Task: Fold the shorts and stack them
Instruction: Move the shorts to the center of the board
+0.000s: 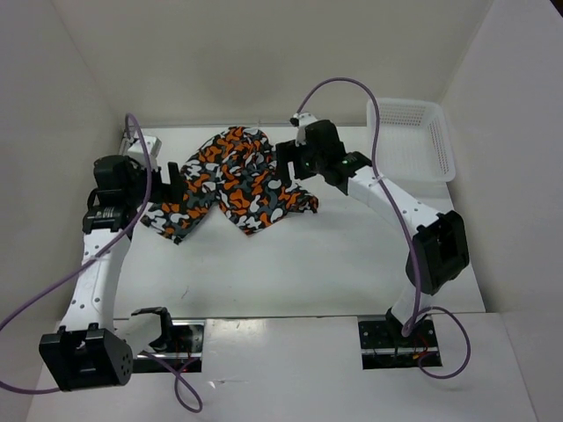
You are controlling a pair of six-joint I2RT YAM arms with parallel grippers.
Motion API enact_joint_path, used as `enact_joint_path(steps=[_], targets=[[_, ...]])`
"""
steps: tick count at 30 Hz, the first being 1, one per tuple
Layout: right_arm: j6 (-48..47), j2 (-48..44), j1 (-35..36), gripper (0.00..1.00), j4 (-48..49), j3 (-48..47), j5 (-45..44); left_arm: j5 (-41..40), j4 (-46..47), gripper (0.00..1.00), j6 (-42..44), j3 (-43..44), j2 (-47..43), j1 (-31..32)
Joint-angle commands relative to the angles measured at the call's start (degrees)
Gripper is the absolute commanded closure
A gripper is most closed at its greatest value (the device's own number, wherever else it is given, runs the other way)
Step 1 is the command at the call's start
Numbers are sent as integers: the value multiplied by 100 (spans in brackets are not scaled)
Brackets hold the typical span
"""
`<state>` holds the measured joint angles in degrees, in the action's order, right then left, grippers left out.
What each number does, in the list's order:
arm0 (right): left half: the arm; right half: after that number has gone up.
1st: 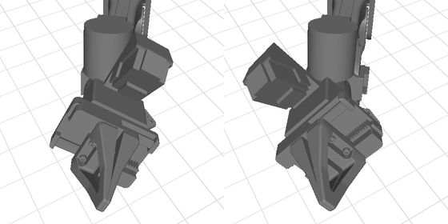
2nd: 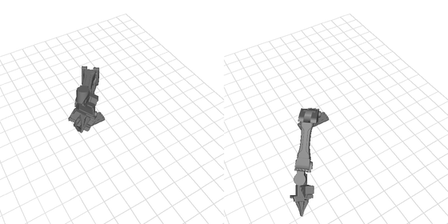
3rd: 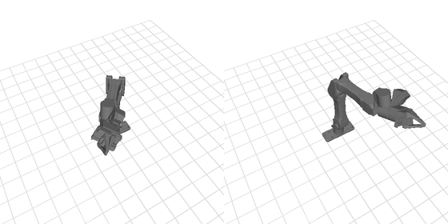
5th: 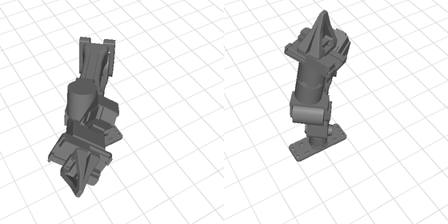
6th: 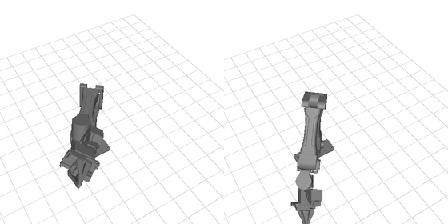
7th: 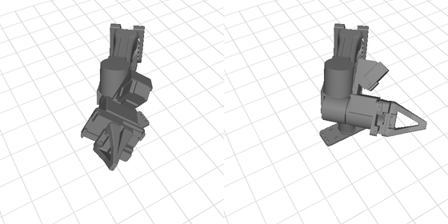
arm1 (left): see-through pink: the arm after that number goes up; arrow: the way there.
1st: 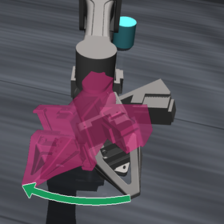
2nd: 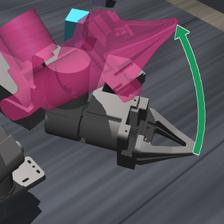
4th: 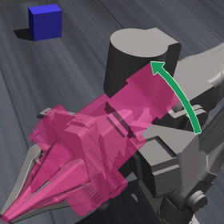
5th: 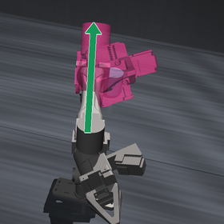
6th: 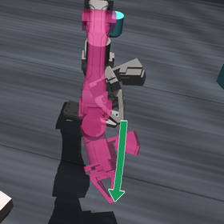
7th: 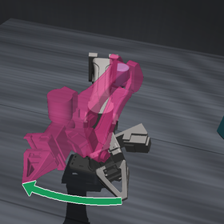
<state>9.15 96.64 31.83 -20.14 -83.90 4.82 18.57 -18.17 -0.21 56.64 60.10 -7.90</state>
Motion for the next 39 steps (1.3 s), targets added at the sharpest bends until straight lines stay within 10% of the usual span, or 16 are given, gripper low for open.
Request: enact_joint_path(steps=[1, 10, 20, 23, 26, 31, 33, 35, 39], targets=[[-413, -436, -19, 12, 845, 4, -322, 550, -414, 1, 21, -22, 151, 297], [-1415, 1038, -98, 9, 1434, 172, -1115, 253, -222, 1, 21, 30, 1346, 1562], [-2449, 1726, -292, 1, 926, 724, 176, 208, 78, 1, 21, -100, 1488, 1731], [-2978, 1814, 216, 23, 626, 726, 195, 148, 77, 1, 21, -162, 1329, 1731], [-3444, 1875, 849, 67, -67, 481, 343, -142, 129, 1, 21, -215, 1162, 1731], [-4177, 1806, 2001, 84, -1141, -345, 1652, -836, 533, 1, 21, -285, 759, 1555], [-3895, 1806, 2002, 74, -1027, -1003, 1592, -978, 665, 1, 21, -285, 636, 1258], [-3815, 1867, 2002, 16, -1088, -1558, 1653, -978, 666, 1, 21, -338, 451, 1055], [-3315, 1648, 1906, 3, -1018, -1657, 1715, -759, 465, 1, 21, -584, 319, 913]])
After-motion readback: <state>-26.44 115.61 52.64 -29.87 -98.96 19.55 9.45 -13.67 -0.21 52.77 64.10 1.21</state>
